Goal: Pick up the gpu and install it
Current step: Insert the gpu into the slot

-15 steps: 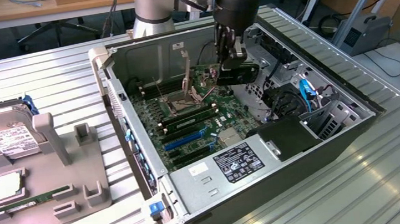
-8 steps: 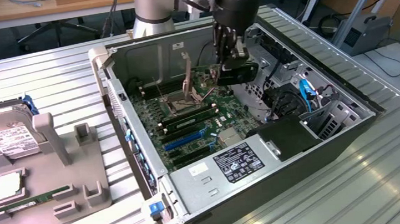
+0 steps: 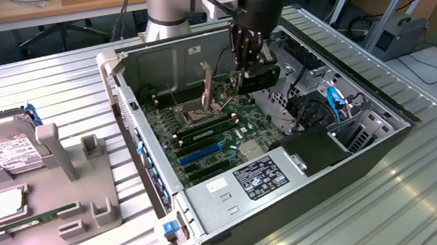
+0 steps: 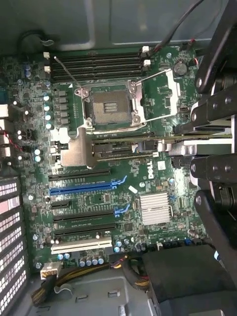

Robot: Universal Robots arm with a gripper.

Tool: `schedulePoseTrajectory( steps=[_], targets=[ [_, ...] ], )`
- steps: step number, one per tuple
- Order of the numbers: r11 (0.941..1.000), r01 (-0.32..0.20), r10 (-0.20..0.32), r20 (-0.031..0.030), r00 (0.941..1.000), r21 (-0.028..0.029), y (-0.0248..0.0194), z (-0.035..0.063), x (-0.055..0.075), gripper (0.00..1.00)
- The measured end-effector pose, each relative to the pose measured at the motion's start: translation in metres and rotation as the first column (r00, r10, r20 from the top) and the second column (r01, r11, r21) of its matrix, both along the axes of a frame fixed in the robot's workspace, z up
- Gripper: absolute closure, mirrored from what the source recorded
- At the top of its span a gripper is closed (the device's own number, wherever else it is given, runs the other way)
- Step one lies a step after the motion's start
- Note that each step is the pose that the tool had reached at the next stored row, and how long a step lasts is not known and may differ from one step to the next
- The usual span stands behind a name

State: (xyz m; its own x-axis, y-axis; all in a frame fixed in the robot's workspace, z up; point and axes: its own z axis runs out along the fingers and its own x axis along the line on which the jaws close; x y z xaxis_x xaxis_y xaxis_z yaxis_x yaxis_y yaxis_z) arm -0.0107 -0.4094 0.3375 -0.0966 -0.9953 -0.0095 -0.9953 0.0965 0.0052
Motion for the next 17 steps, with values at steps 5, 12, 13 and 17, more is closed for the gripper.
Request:
schedulePoseTrajectory(
  steps=[5, 12, 13, 17],
  targets=[
    [0.9992, -0.039, 0.039, -0.0001, 0.9992, -0.0025, 0.0000, 0.0000, 0.0000, 0.73],
    [0.9978, -0.067, 0.067, -0.0001, 0.9978, -0.0044, 0.0000, 0.0000, 0.0000, 0.73],
    [0.9975, -0.071, 0.071, -0.0002, 0.9975, -0.0047, 0.0000, 0.0000, 0.0000, 0.73],
    [0.9963, -0.085, 0.085, -0.0002, 0.9963, -0.0056, 0.0000, 0.0000, 0.0000, 0.73]
  ],
)
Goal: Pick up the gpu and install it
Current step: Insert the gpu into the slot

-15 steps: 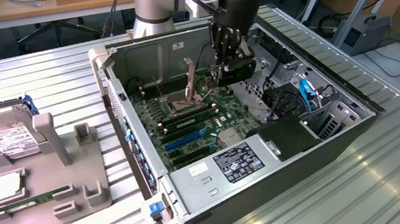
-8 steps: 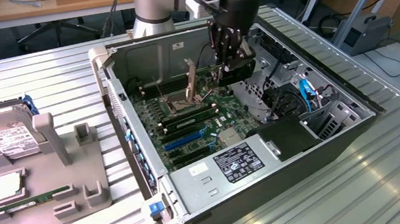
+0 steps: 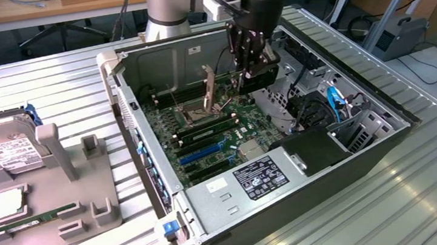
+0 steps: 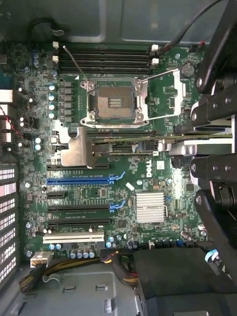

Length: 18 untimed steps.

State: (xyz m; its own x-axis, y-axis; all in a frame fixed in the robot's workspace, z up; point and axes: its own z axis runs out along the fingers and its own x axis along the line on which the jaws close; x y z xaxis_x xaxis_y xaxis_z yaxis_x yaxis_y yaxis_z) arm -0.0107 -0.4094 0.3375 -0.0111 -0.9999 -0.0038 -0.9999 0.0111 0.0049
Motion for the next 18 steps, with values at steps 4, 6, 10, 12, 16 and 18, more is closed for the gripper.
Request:
schedulePoseTrajectory(
  steps=[4, 6, 10, 12, 16, 18],
  targets=[
    [0.9999, -0.011, 0.011, 0.0000, 0.9999, -0.0008, 0.0000, 0.0000, 0.0000, 0.73],
    [0.9999, -0.012, 0.012, 0.0000, 0.9999, -0.0009, 0.0000, 0.0000, 0.0000, 0.73],
    [0.9999, -0.012, 0.012, 0.0000, 0.9999, -0.0009, 0.0000, -0.0001, 0.0000, 0.73],
    [0.9999, -0.012, 0.012, 0.0000, 0.9999, -0.0010, 0.0001, -0.0003, -0.0005, 0.73],
    [0.9999, -0.012, 0.012, 0.0000, 0.9999, -0.0010, -0.0001, -0.0010, -0.0033, 0.73],
    [0.9999, -0.012, 0.012, 0.0000, 0.9999, -0.0009, -0.0001, -0.0016, -0.0050, 0.73]
  ],
)
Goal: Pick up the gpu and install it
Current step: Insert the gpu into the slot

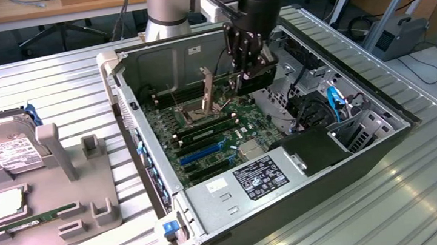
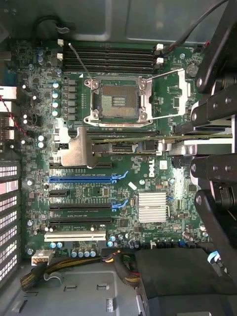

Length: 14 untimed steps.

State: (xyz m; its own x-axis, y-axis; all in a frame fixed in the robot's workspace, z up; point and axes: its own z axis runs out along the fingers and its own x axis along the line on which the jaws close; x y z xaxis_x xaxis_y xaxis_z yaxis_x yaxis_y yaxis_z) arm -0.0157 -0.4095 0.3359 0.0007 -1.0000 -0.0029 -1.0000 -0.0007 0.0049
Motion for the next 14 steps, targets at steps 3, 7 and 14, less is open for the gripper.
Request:
schedulePoseTrajectory(
  steps=[3, 7, 14],
  targets=[
    [1.0000, 0.008, -0.008, -0.0001, 1.0000, -0.0001, 0.0000, -0.0006, -0.0008, 0.73],
    [0.9958, 0.091, -0.091, 0.0000, 0.9958, 0.0000, 0.0000, -0.0018, -0.0009, 0.73],
    [0.9859, 0.167, -0.167, 0.0000, 0.9859, 0.0001, -0.0001, -0.0028, -0.0014, 0.73]
  ],
)
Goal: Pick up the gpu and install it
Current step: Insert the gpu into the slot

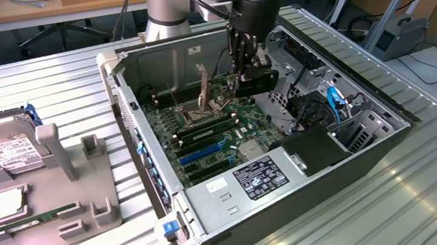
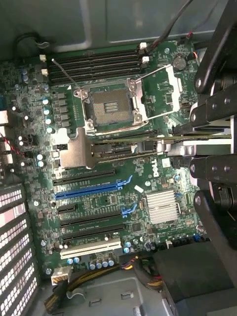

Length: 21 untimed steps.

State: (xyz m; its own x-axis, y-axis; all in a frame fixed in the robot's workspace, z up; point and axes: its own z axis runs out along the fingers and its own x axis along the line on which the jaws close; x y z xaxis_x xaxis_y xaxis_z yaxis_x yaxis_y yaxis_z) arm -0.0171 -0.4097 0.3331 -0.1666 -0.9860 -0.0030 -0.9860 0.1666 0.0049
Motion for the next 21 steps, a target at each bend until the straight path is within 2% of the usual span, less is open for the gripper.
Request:
schedulePoseTrajectory(
  steps=[5, 12, 17, 21],
  targets=[
    [1.0000, -0.005, 0.005, 0.0000, 1.0000, 0.0000, -0.0026, 0.0000, -0.0037, 0.73],
    [0.9985, -0.055, 0.055, 0.0000, 0.9985, -0.0001, -0.0053, -0.0001, -0.0059, 0.73],
    [0.9984, -0.056, 0.056, 0.0000, 0.9984, 0.0001, -0.0059, -0.0004, -0.0061, 0.73],
    [0.9984, -0.056, 0.056, 0.0000, 0.9984, -0.0001, -0.0081, -0.0008, -0.0074, 0.73]
  ],
)
